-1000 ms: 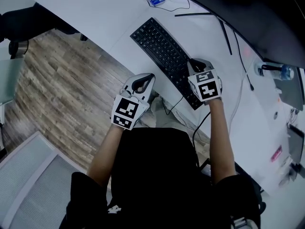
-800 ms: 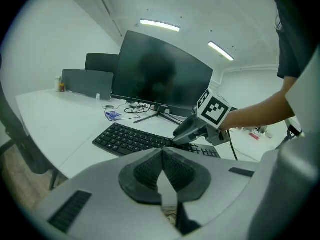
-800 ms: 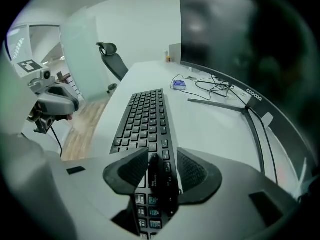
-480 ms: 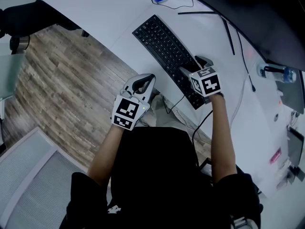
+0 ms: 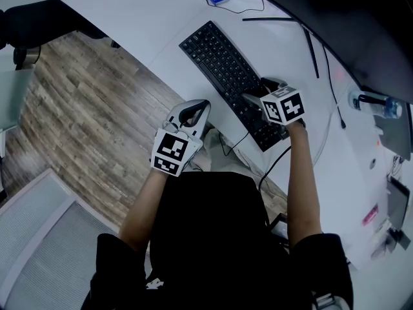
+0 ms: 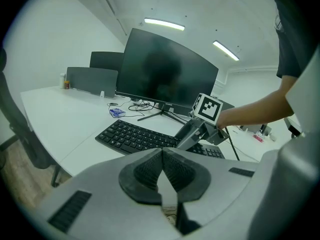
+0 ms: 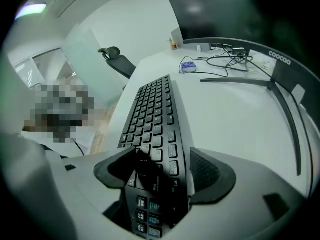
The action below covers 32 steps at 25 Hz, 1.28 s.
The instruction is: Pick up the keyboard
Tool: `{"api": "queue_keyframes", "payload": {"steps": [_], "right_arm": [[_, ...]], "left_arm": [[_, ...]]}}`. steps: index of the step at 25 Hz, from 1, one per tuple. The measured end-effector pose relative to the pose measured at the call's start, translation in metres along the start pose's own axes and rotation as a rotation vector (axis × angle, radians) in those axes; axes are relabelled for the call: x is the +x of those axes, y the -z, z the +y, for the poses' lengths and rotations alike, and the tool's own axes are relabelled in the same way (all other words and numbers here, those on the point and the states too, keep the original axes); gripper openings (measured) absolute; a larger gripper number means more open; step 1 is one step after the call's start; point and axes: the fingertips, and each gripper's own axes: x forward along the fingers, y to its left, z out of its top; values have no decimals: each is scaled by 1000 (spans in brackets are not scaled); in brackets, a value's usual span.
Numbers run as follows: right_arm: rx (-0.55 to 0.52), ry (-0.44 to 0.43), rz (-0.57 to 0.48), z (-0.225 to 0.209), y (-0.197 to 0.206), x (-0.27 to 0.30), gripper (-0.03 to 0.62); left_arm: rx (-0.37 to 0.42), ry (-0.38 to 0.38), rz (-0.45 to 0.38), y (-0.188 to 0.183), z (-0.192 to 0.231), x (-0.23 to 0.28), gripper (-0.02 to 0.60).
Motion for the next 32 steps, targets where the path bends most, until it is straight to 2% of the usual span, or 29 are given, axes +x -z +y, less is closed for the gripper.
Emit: {"api": "queue_keyframes", "payload": {"steps": [4,19,25,32], "right_arm": [[9,-53,-3,-1,0,0,319],[0,-48,0,4,-1,0,282],[-52,23,-2,8,-4,-7,278],[-169,183,-13,18,-11,-19,276]], "left_arm": [[-1,-11,6,2,3,3,9],[1,-2,10,-2,4,9,9],[7,7,10,-3,6,7,9],[34,34,8,-6,7,1,9]]}}
